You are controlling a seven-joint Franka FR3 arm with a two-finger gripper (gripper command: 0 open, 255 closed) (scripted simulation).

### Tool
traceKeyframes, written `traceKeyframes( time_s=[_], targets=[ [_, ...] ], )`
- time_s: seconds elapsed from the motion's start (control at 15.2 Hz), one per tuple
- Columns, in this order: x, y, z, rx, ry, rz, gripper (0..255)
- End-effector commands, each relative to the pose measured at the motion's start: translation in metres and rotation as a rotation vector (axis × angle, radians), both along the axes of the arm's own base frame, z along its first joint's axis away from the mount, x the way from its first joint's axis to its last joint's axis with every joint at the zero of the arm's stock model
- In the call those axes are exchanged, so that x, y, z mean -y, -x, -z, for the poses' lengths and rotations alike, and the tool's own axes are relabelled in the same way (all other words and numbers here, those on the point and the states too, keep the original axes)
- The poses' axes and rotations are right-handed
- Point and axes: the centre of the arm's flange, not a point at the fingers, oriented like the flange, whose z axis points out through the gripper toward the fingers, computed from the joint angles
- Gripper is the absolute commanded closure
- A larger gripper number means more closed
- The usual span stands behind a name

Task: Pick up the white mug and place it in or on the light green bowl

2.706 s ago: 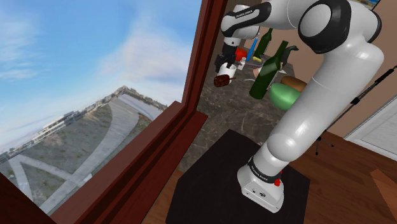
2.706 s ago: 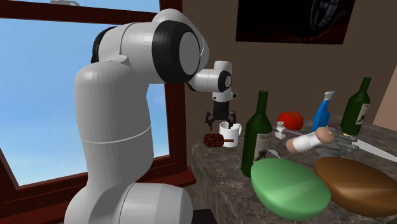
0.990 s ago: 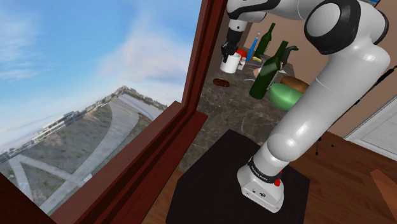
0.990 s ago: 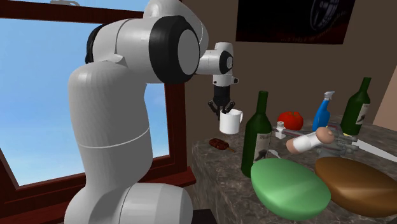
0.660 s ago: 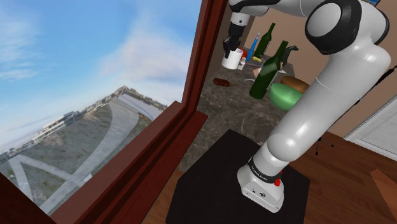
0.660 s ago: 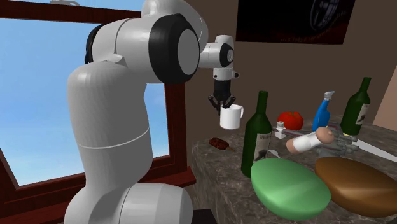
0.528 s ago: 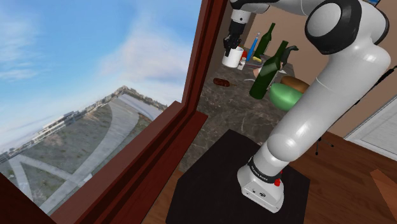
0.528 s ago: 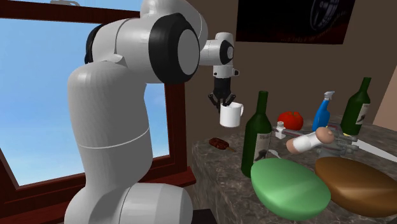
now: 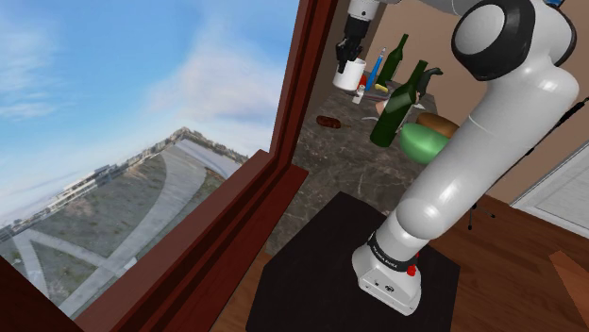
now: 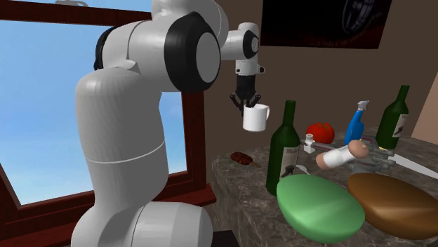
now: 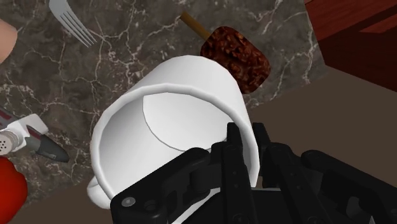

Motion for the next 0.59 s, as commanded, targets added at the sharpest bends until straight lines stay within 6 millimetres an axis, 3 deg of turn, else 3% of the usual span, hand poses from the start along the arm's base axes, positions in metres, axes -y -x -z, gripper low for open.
traceKeyframes(
  time_s=[0.0, 0.13, 0.53],
  targets=[
    [0.000, -0.001, -0.011, 0.000, 0.000, 0.000, 255],
    [0.000, -0.001, -0.019, 0.000, 0.000, 0.000, 255],
    [0.017, 0.076, -0.024, 0.000, 0.000, 0.000, 255]
  ],
)
